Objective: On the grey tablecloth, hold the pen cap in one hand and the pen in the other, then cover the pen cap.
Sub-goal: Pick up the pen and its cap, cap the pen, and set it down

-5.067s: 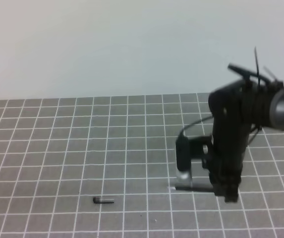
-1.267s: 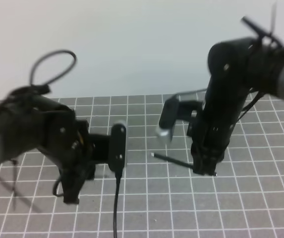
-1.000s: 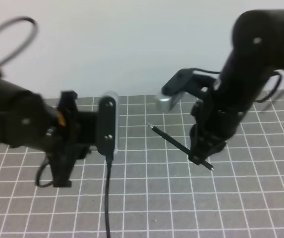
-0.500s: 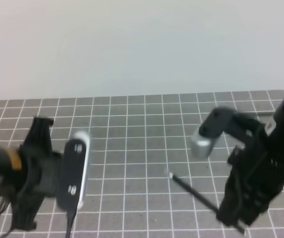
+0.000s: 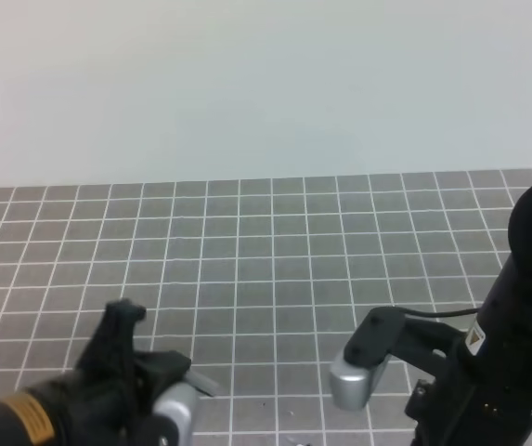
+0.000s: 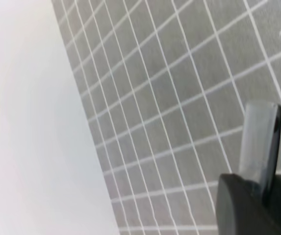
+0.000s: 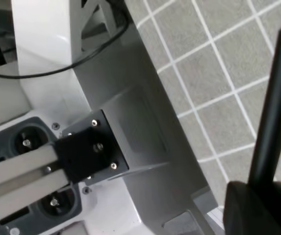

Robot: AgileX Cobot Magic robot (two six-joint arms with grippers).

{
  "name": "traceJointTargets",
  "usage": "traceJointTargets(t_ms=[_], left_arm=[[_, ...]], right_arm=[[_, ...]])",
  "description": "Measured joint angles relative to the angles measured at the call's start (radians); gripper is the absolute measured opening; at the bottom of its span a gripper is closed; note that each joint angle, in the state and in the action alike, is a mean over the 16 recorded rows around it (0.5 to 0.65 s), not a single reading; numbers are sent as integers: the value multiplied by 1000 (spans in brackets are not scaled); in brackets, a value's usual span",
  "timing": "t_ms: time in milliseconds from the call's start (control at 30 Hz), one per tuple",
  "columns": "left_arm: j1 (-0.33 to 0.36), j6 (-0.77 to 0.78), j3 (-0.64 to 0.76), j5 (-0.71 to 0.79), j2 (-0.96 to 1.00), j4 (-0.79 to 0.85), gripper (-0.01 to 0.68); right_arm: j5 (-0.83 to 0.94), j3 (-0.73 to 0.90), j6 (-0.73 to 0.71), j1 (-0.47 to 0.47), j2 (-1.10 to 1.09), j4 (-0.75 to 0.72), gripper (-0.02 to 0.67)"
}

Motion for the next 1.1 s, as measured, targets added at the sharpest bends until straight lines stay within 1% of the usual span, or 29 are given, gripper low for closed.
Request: traceJointTargets(t_ms=[233,433,733,1100], left_arm=[[-104,-2,98,-172,-9,-20,79],[-158,-31,135,-265,-9,-37,79],[-177,-57,143,-321,-9,-24,79],[-177,-57,143,-322,-9,33,79]], right_arm=[[0,2,-3,5,1,45,-3],[-1,2,-12,5,1,63,-3],[-2,2,-30,5,12,112,-4],[-1,2,-38,5,38,126,-4]])
